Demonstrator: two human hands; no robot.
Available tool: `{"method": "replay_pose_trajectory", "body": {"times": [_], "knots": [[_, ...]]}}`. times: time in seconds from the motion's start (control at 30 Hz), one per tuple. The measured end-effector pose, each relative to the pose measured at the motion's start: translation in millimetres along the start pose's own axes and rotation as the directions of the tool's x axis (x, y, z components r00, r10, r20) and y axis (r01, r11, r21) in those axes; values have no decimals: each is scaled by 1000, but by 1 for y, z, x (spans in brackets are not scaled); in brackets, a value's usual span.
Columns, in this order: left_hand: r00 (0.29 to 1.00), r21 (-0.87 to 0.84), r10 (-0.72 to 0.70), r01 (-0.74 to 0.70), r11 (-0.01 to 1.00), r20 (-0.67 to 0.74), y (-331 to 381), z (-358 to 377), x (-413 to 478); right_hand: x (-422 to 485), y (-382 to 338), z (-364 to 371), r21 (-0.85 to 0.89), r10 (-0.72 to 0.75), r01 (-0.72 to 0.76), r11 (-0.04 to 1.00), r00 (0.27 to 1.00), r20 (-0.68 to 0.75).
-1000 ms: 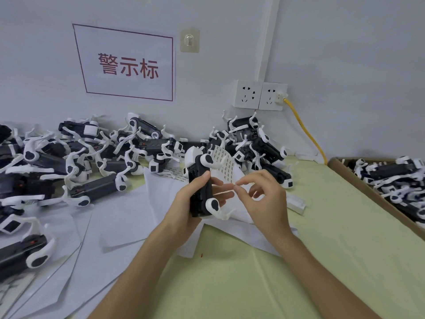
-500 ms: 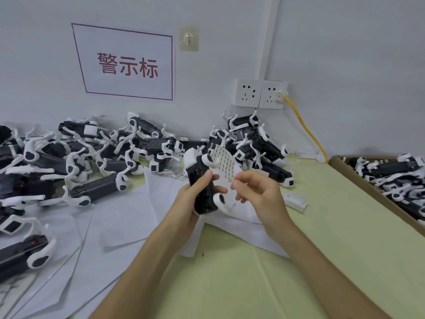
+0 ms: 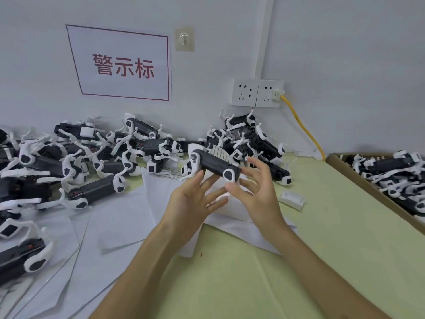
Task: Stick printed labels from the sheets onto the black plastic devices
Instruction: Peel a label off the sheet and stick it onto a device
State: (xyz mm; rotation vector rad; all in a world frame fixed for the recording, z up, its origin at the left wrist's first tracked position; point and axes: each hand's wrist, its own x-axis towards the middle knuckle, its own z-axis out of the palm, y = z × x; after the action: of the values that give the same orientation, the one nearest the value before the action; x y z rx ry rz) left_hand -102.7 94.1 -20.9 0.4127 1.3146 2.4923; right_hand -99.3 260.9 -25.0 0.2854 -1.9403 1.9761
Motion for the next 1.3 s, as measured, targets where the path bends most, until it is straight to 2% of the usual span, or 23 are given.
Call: {"method": "replay_pose_trajectory", "body": {"times": [0.17,0.27,0.37,0.43,0.5,0.6,0.7,0.8,0.9,0.97,1.07,1.2,1.3], "knots": [[981,226,124,-89,970,-149,-3,-2,0,9,-7,-7,229,69,-38,973,989,-132],[927,218,198,-131,967,-318,0,-5,0,15,-11,-15,428,154,-70,901,975,-163],[841,241,241,-137,961,-484,4,-9,1,18,-17,-22,606,229,-140,783,971,-72],[843,178,182,-104,979,-507,7,-12,2,19,-19,-25,646,232,-200,736,972,37],[904,138,63,-4,990,-423,10,-12,1,18,-21,-25,626,229,-253,737,966,121],[972,251,-103,157,955,-213,7,0,-2,15,-19,-20,507,241,-306,806,952,190],[994,293,-98,106,950,-42,-3,11,-2,13,-16,-17,420,234,-291,860,955,183],[997,362,-63,71,930,-32,-8,8,-4,15,-12,-18,328,211,-239,914,970,117],[995,337,-15,48,940,-102,-10,5,-3,17,-13,-21,195,152,-148,969,988,-7],[987,325,31,22,946,-158,-9,2,-2,19,-17,-24,188,117,-104,977,991,-58],[982,301,63,-7,954,-178,-5,-2,0,18,-21,-26,214,102,-95,972,995,-21],[984,358,84,-23,934,-154,-9,-2,-1,11,-16,-15,113,135,-145,983,986,96],[989,395,94,-42,918,-112,-13,0,-2,7,-12,-8,59,154,-160,985,983,101]]}}
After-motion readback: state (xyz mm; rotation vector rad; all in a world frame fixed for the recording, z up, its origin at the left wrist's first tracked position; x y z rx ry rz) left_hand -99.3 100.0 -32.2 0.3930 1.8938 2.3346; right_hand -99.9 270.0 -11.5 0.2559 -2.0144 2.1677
